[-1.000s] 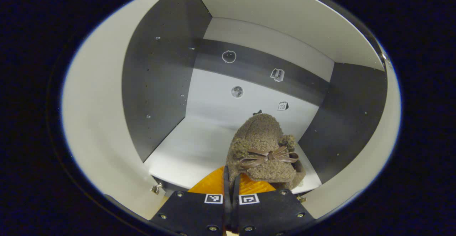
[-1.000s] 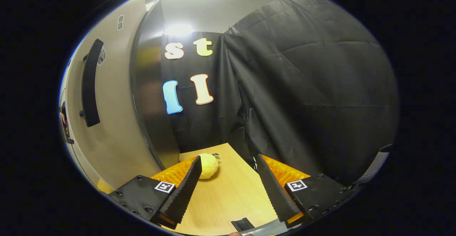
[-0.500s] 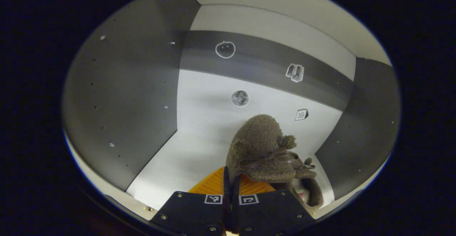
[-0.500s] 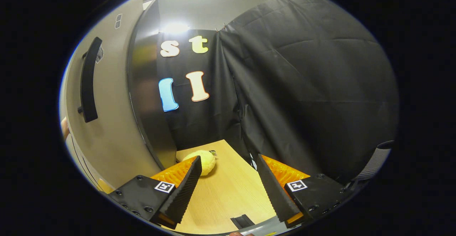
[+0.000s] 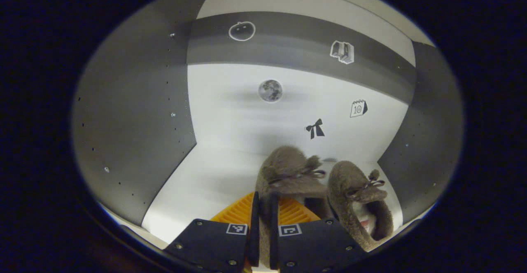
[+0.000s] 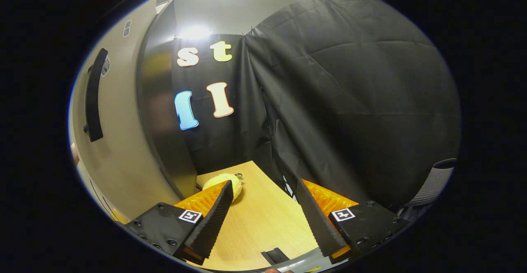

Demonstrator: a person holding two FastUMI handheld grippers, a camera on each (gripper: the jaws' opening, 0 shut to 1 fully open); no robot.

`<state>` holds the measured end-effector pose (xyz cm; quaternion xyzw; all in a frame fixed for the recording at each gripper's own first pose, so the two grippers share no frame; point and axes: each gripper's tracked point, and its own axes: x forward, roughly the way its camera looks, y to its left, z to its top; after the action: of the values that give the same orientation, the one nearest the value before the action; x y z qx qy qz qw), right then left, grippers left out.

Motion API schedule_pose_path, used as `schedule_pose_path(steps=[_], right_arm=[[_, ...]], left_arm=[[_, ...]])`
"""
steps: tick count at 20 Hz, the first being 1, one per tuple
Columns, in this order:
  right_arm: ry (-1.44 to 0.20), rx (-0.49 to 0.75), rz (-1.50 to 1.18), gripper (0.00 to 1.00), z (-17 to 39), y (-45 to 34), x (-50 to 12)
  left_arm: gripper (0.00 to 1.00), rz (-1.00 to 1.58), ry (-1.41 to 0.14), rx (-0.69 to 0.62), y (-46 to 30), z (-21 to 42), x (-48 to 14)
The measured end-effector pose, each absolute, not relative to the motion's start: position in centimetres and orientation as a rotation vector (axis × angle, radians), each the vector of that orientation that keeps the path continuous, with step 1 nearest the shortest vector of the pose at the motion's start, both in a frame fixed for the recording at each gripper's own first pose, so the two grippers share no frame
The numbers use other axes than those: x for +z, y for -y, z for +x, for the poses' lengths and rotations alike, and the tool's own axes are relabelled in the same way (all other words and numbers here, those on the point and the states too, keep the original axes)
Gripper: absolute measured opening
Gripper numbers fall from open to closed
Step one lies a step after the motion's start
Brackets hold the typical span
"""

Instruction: Grab one shoe with the right hand and put it into the shoe cabinet, grab the other shoe with the left hand and put it into the shoe cabinet; then close the right door with the right hand and the left door with the left hand.

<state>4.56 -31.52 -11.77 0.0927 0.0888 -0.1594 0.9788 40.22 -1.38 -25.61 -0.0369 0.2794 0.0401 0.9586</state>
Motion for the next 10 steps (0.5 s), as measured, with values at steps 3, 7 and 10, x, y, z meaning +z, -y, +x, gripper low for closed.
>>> schedule_pose_path(steps=[3, 7, 10], right_arm=[[-0.186, -0.305, 0.188, 0.98, 4.5, 31.2, -11.9], [-0.178, -0.275, 0.181, 0.98, 4.7, 30.7, -11.2], [-0.161, -0.243, 0.187, 0.98, 5.1, 29.9, -9.8]], left_arm=[[0.47, -0.027, -0.556, 0.048, 1.9, 38.9, -25.0], [1.00, 0.035, -0.481, 0.052, 1.8, 35.1, -22.3], [1.00, 0.044, -0.392, 0.030, 2.6, 31.2, -19.4]])
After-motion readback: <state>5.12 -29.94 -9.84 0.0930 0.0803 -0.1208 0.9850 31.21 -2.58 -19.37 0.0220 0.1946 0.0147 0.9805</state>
